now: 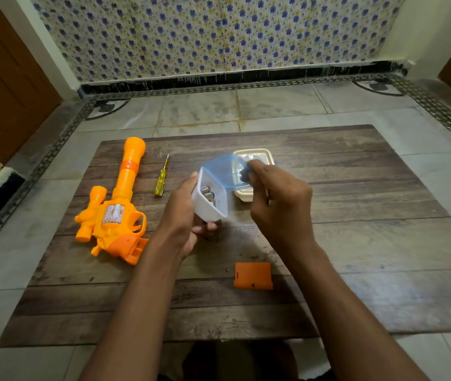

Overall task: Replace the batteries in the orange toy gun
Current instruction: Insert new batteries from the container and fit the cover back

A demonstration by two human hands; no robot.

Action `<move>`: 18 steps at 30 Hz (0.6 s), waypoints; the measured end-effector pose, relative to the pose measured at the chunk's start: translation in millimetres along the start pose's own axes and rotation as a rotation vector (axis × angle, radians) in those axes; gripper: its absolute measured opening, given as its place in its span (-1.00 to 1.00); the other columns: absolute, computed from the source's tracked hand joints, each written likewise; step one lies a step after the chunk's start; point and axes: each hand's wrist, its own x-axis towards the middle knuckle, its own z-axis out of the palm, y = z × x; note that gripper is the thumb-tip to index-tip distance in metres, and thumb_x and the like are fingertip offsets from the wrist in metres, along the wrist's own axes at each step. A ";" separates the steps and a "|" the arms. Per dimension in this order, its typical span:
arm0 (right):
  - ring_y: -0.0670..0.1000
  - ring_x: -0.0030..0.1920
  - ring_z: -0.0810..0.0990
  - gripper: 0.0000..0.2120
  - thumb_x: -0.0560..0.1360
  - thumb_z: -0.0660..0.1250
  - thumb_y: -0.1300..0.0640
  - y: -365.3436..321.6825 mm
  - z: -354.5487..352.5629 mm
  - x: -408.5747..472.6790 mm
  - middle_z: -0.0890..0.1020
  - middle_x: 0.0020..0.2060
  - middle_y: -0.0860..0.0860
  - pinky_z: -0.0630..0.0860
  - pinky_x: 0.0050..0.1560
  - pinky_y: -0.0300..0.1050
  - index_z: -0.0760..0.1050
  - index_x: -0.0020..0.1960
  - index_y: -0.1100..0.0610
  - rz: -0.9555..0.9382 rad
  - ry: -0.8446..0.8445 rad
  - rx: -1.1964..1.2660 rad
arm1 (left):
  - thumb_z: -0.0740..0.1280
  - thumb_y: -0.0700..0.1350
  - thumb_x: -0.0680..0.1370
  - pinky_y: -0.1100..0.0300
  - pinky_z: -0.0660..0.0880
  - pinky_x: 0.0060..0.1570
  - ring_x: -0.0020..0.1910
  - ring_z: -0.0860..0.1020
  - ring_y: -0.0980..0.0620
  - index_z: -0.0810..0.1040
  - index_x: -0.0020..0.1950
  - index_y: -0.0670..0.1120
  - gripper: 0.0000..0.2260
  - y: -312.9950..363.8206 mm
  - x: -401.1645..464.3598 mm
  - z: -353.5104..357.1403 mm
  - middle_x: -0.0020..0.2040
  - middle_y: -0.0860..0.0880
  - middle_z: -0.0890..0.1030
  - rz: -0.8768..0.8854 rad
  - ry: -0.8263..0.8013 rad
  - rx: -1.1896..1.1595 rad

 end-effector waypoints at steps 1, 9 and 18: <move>0.04 -0.21 0.67 -0.80 0.51 0.37 0.44 1.9 -1.2 0.9 0.71 -0.16 0.07 0.57 -0.24 -0.04 0.66 0.07 0.28 0.038 0.033 0.007 | 0.12 0.16 0.72 0.30 0.26 -0.63 -0.54 0.51 0.05 0.59 0.15 -0.08 -0.62 -0.3 0.2 0.6 -0.32 -0.10 0.64 -0.001 -0.015 0.002; -0.01 -0.04 0.71 -0.84 0.59 0.35 0.32 23.1 -26.5 4.4 0.74 -0.04 0.07 0.68 -0.14 -0.03 0.66 0.12 0.26 0.269 0.270 0.001 | 0.10 0.14 0.71 0.32 0.06 -0.61 -0.58 0.35 0.02 0.54 -0.01 -0.15 -0.59 -1.2 3.4 13.1 -0.31 -0.11 0.52 -0.037 -0.187 -0.159; 0.10 0.15 0.72 -0.80 0.51 0.37 0.50 77.5 -47.1 -6.7 0.76 -0.05 0.12 0.57 0.10 -0.20 0.69 -0.02 0.28 0.115 0.216 -0.266 | 0.07 0.14 0.70 0.36 0.16 -0.67 -0.57 0.33 0.03 0.55 -0.06 -0.12 -0.57 -6.6 4.2 25.7 -0.31 -0.08 0.51 -0.039 -0.183 -0.224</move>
